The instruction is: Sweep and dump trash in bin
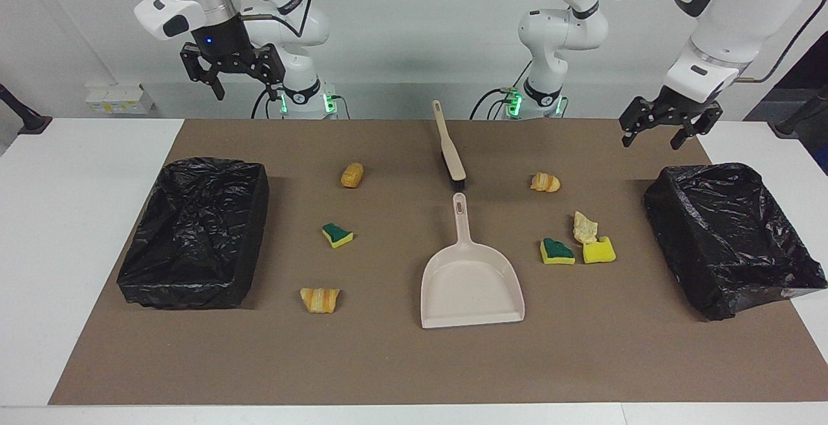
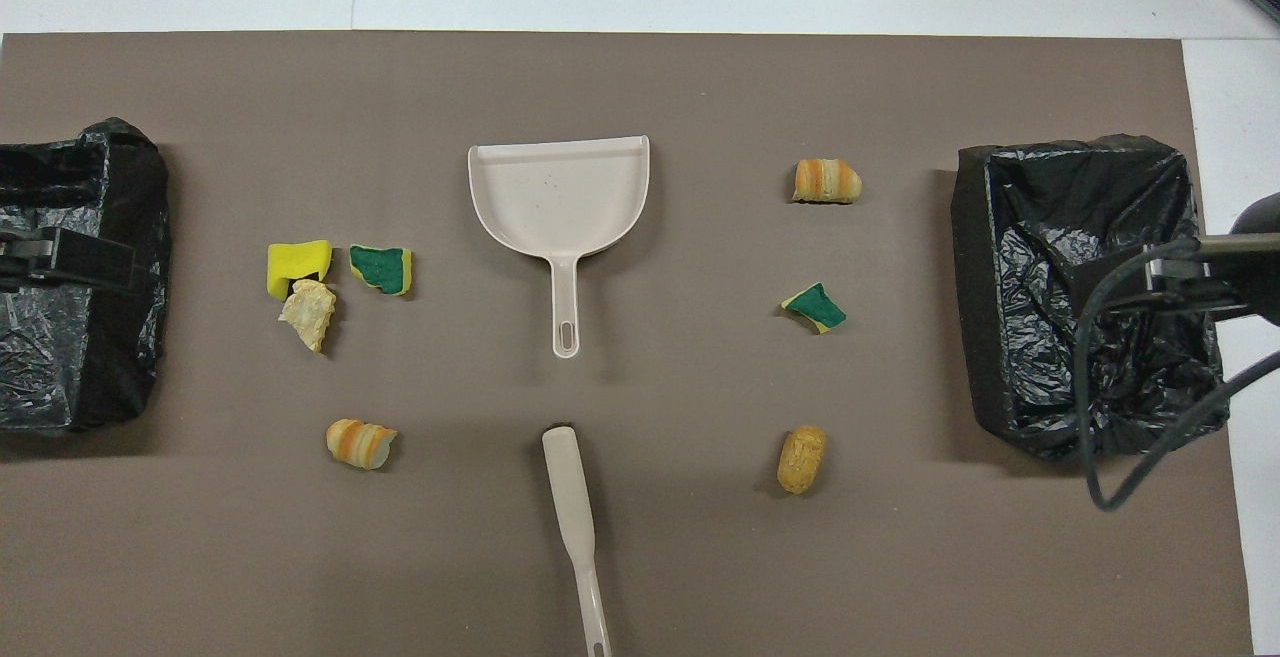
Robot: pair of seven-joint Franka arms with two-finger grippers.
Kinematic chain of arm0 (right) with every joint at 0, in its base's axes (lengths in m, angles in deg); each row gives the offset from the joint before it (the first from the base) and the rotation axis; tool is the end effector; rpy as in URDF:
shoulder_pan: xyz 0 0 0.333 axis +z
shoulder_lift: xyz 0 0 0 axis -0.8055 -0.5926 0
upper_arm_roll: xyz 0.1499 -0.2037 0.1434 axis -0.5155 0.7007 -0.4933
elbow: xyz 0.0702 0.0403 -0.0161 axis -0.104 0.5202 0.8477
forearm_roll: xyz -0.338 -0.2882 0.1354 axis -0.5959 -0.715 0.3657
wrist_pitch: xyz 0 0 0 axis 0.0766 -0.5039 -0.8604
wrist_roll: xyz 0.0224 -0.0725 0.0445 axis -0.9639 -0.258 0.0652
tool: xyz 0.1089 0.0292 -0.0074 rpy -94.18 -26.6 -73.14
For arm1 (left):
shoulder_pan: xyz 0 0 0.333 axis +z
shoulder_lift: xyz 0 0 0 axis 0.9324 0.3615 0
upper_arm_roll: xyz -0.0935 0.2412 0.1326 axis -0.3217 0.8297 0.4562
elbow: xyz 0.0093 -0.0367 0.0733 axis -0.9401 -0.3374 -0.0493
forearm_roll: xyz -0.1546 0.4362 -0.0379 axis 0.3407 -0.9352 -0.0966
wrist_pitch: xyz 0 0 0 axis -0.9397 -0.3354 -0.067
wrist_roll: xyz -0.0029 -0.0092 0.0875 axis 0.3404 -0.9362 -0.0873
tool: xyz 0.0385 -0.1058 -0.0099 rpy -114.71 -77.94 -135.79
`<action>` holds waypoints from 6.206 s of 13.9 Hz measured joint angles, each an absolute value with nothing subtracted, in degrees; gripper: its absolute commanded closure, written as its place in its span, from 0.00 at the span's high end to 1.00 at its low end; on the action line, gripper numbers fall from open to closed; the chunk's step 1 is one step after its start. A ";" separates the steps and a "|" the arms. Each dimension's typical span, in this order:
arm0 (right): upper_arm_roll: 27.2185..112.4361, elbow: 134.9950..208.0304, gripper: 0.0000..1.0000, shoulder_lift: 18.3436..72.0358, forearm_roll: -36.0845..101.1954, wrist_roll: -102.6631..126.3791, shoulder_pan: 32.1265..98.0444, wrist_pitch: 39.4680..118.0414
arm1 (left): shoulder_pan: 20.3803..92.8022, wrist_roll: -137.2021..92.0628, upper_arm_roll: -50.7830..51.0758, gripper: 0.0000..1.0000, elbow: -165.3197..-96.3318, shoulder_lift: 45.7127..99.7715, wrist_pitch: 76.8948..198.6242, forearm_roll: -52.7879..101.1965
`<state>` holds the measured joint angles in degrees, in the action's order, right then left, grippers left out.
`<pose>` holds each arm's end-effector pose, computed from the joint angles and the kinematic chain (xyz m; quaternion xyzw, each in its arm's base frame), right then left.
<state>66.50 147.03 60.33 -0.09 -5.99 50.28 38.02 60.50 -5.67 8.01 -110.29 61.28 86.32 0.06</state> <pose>0.5949 0.0699 0.6741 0.9992 -0.0266 -0.0199 0.0204 0.6130 -0.0387 0.6181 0.9990 -0.0435 -0.0022 0.0105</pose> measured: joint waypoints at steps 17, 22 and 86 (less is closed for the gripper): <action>66.78 146.63 1.00 59.88 -0.09 -6.02 48.04 37.37 | 51.93 -13.37 5.59 1.00 -119.98 60.92 92.28 0.28; 66.35 146.66 1.00 59.32 -0.06 -8.44 50.38 40.30 | 42.74 -22.28 5.34 1.00 -131.93 57.91 100.60 0.36; 66.12 152.81 0.00 34.96 -9.41 27.19 78.76 73.01 | 34.39 -32.81 7.89 0.00 -158.18 43.74 112.93 0.13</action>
<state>66.12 152.81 34.96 -9.41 27.19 78.76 73.01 34.39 -32.81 7.89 -158.18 43.74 112.93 0.13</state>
